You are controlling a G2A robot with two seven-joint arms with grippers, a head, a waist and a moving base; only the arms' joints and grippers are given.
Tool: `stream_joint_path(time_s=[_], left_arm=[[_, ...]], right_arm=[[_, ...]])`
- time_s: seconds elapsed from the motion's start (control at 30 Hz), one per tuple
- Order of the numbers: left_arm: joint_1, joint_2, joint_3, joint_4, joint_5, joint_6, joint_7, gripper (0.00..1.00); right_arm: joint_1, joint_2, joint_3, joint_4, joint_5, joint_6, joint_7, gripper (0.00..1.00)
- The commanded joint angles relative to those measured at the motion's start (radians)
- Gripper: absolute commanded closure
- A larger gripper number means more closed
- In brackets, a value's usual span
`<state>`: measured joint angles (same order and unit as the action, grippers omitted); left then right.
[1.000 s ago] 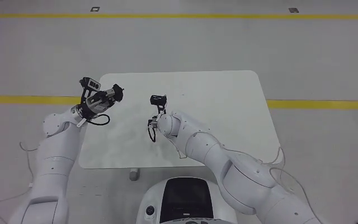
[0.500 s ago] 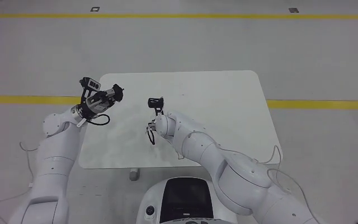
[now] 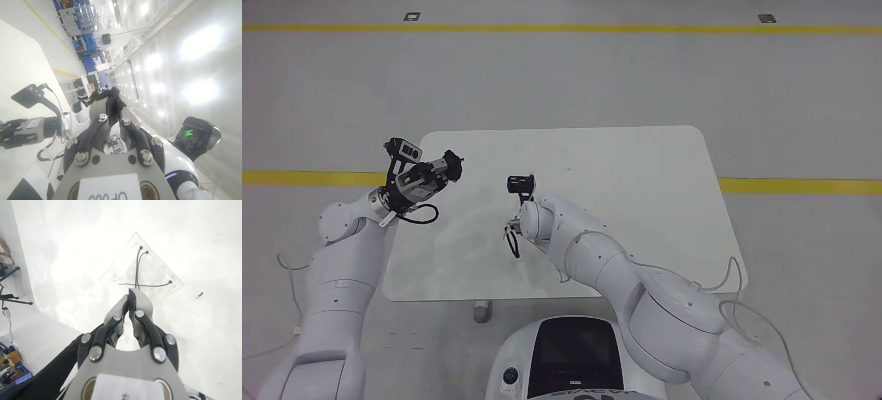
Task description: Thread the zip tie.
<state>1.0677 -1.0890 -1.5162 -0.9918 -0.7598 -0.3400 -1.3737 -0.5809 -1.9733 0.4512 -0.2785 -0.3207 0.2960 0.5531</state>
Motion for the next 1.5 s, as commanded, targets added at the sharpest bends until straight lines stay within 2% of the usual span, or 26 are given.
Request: stream_joint_path(time_s=[0.0, 0.23, 0.43, 0.93, 1.47], left_arm=[[0.0, 0.0, 0.0, 0.0, 0.0, 0.0, 0.0, 1.0], [0.0, 0.0, 0.0, 0.0, 0.0, 0.0, 0.0, 1.0], [0.0, 0.0, 0.0, 0.0, 0.0, 0.0, 0.0, 1.0], [0.0, 0.0, 0.0, 0.0, 0.0, 0.0, 0.0, 1.0], [0.0, 0.0, 0.0, 0.0, 0.0, 0.0, 0.0, 1.0]], right_arm=[[-0.003, 0.0, 0.009, -0.002, 0.003, -0.023, -0.033, 1.0], [-0.022, -0.002, 0.016, -0.009, -0.025, -0.034, -0.101, 1.0], [-0.034, -0.002, 0.012, -0.004, -0.055, -0.011, -0.083, 1.0], [-0.02, -0.004, 0.011, 0.005, -0.11, 0.044, 0.05, 1.0], [0.006, -0.007, 0.029, 0.05, -0.142, 0.044, 0.211, 1.0]])
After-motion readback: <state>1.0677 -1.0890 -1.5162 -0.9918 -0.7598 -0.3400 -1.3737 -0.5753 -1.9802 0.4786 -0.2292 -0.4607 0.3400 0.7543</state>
